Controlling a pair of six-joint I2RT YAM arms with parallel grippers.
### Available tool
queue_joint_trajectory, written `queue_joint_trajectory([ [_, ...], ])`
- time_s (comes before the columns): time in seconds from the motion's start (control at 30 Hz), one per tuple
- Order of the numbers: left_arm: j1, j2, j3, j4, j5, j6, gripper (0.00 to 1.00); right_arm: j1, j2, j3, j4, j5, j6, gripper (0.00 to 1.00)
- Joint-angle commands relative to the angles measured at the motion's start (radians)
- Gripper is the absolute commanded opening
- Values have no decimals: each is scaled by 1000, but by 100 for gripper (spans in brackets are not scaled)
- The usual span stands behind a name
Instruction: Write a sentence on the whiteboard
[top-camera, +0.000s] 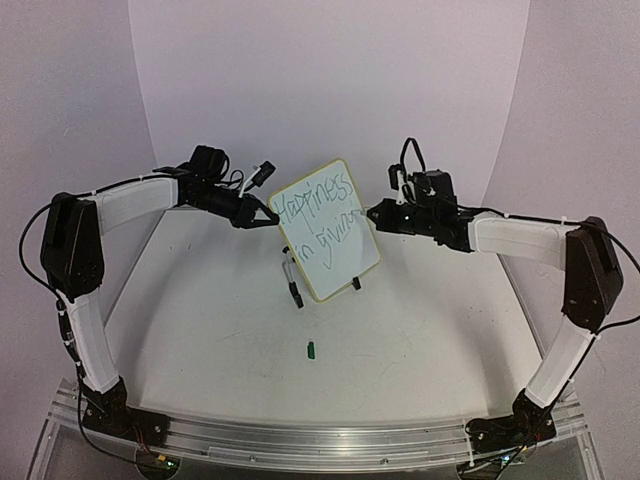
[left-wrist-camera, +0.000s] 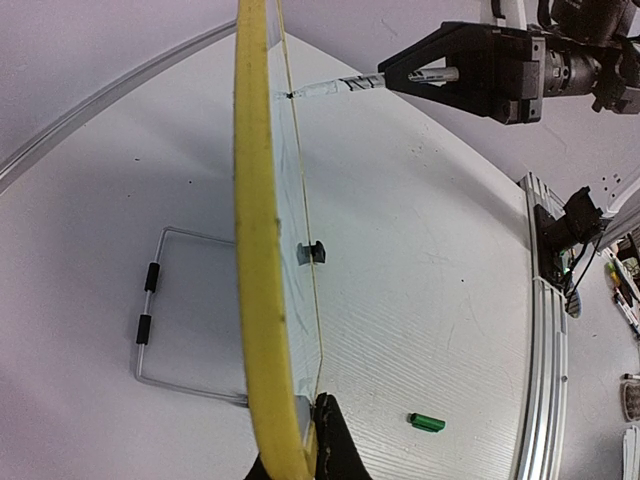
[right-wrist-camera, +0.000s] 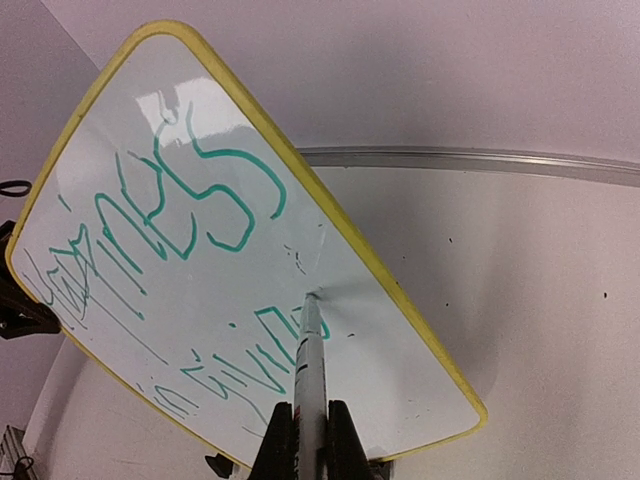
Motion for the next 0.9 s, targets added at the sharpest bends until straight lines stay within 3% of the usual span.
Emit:
queue_joint_trajectory([
  [0.0,-15,-5,-22,-41,-31,33,0,-3,17,-11,15,9,-4,0],
  [0.43,-14,-8,-22,-40,-29,33,0,-3,8,-121,15,42,17,0],
  [0.87,-14,-9,-22,-41,-29,33,0,-2,27,-60,21,-145,-1,0],
])
